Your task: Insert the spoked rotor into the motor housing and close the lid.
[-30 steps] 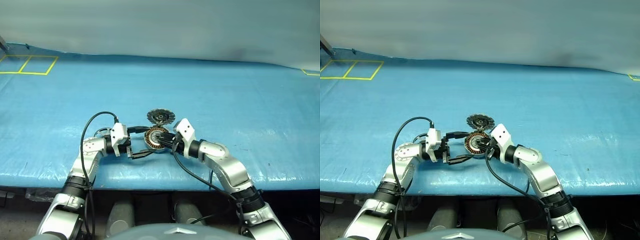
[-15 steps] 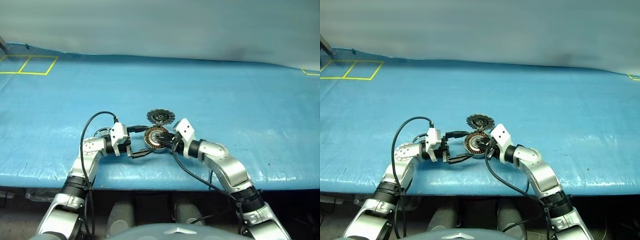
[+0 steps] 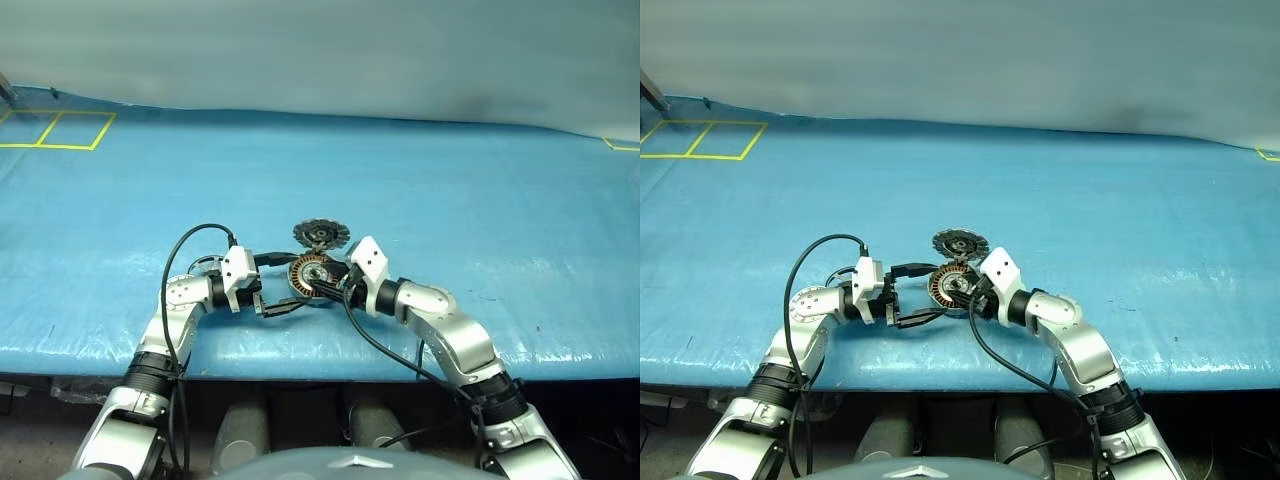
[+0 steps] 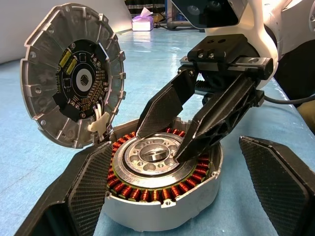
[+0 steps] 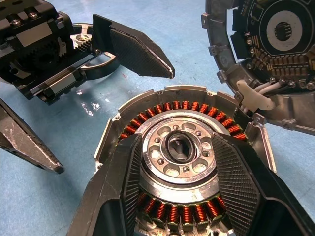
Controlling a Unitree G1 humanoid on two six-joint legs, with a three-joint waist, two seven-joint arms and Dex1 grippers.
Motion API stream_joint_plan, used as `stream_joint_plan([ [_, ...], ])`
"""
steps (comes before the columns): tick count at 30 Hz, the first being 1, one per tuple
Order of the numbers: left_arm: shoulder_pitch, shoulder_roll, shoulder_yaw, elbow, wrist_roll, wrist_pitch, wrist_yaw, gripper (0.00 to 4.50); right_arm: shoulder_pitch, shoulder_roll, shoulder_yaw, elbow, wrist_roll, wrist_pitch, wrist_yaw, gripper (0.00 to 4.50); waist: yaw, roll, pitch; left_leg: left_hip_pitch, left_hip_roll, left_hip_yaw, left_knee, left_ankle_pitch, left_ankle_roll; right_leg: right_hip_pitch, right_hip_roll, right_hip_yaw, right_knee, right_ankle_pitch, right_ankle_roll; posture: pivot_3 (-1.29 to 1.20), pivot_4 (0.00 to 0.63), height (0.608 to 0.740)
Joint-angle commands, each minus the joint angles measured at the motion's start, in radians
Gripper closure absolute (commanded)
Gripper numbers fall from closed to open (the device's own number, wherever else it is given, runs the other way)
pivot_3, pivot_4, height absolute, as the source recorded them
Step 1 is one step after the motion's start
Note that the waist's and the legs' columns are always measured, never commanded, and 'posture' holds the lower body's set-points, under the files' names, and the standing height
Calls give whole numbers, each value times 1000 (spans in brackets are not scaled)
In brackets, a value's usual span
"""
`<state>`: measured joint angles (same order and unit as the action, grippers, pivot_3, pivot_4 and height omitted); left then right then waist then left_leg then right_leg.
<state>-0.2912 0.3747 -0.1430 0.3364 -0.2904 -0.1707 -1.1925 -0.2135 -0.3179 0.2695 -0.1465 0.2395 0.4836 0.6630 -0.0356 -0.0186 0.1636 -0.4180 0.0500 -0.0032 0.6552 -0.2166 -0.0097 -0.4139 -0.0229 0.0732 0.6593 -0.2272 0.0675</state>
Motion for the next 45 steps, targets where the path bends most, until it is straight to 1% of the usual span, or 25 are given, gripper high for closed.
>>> stream_joint_plan([
  [1, -14, -1, 14, -8, -4, -21, 3, 0, -15, 5, -10, -37, 1, -21, 0, 2099, 0, 0, 0, 0, 0, 0, 0, 0, 0, 0, 0, 0, 0, 0, 0, 0, 150, 740],
  [6, -14, -3, 12, -3, -1, -26, 6, 0, -22, 24, -26, -42, 30, -21, 8, 2099, 0, 0, 0, 0, 0, 0, -1, 0, 0, 0, 0, 0, 0, 0, 0, 0, 150, 740],
  [7, -13, -3, 12, -3, 0, -27, 6, 0, -23, 26, -27, -42, 32, -22, 8, 2492, 0, 0, 0, 0, 0, 0, -1, 0, 0, 0, 0, 0, 0, 0, 0, 0, 150, 740],
  [8, -13, -4, 12, -2, 0, -29, 7, 0, -24, 26, -27, -40, 33, -23, 10, 2672, 0, 0, 0, 0, 0, 0, -1, 0, 0, 0, 0, 0, 0, 0, 0, 0, 150, 740],
  [13, -12, -6, 10, 1, 1, -31, 9, 0, -35, 35, -27, -21, 30, -27, 7, 4320, 0, 0, 0, 0, 0, 0, -1, 0, 0, -1, 0, 0, 0, 0, 0, 0, 150, 740],
  [14, -12, -6, 10, 1, 1, -31, 10, 0, -35, 36, -26, -20, 29, -27, 8, 4437, 0, 0, 0, 0, 0, 0, -1, 0, 0, -1, 0, 0, 0, 0, -1, 0, 150, 740],
  [26, -10, -3, 11, 2, 5, -32, 18, 0, -65, 70, 4, 60, -1, -45, 11, 4437, -1, 0, 0, 0, 0, 0, -3, 0, 0, -1, 0, -1, 0, -1, -1, 0, 150, 740],
  [38, -9, 0, 15, 5, 6, -33, 23, 0, -43, 60, 11, 88, -38, -34, -9, 4437, -1, 0, 0, 1, 0, 0, -4, 0, 0, -1, 0, -1, 0, -1, -2, 0, 150, 740],
  [45, -13, 1, 18, 10, 6, -34, 26, 0, -36, 45, 41, 88, -77, -54, -9, 4437, -1, 0, 0, 1, 0, 0, -4, 0, 0, 0, 0, -1, 0, -1, -2, 0, 150, 740],
])
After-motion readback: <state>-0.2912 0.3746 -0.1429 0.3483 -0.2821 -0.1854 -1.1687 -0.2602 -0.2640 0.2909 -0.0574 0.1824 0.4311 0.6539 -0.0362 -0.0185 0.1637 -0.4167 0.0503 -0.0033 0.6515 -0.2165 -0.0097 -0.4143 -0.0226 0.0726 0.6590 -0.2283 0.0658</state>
